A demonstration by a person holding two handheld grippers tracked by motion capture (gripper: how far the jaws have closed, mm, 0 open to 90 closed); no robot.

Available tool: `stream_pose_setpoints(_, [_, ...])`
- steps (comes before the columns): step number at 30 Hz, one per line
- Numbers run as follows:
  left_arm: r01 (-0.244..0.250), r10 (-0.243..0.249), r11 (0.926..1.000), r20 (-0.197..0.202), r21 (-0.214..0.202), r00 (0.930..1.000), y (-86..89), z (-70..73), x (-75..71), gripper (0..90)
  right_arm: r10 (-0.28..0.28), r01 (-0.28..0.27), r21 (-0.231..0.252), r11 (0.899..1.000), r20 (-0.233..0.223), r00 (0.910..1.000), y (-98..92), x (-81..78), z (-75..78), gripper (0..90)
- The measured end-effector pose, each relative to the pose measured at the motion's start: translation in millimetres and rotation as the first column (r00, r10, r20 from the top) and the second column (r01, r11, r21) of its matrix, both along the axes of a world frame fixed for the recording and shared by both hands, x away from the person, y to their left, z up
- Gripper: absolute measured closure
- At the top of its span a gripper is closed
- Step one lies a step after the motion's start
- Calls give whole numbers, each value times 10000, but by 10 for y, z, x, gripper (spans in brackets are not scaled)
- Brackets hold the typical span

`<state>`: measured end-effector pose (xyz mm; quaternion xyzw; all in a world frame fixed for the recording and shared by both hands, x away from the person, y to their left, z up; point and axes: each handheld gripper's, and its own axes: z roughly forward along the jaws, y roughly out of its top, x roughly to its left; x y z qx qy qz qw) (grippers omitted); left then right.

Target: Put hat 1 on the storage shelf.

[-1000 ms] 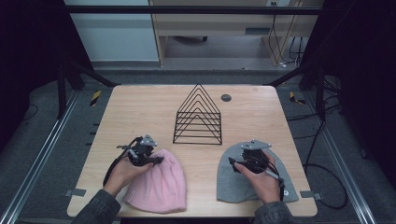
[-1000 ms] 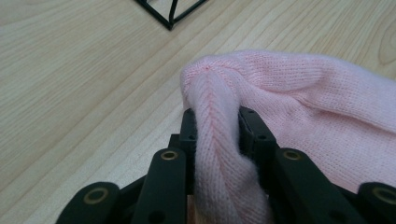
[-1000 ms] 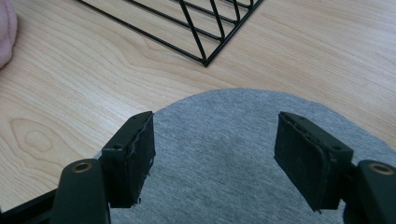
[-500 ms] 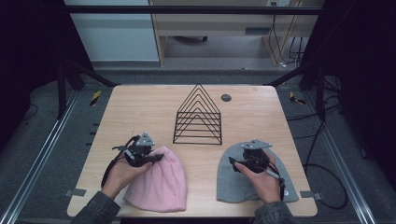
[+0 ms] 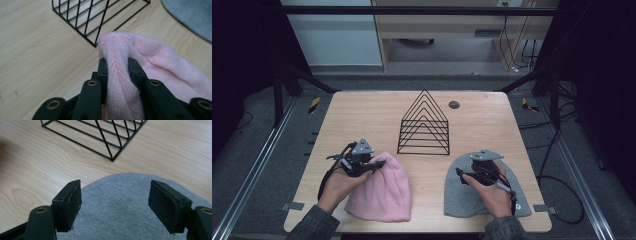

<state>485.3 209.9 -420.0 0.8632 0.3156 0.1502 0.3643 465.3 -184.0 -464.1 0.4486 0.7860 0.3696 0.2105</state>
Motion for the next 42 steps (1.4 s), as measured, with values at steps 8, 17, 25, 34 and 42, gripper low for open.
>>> stream_pose_setpoints(8, [-89, 88, 10000, 680, 10, 9976, -36, 214, -9, 755, 600, -607, 88, 9981, 636, 9962, 196, -78, 199, 279])
stream_pose_setpoints(17, [-109, 90, 9999, 1899, 92, 9818, -43, 571, 1, 758, 2205, -2219, 2, 9751, 1101, 9692, 663, -235, 459, 312])
stream_pose_setpoints(25, [-322, 282, 9994, 2679, 106, 9630, 25, 852, 47, 758, 2981, -2970, -282, 9545, 1305, 9456, 1007, -217, 563, 343])
stream_pose_setpoints(34, [-484, 628, 9975, 3330, -515, 9408, 95, 1335, -5, 757, 3587, -3653, 299, 9304, 1306, 9243, 1432, -3, 612, 411])
stream_pose_setpoints(42, [-348, 647, 9952, 3494, -912, 9347, 149, 1625, -45, 756, 3798, -3929, 989, 9142, 1287, 9161, 1638, 194, 671, 374])
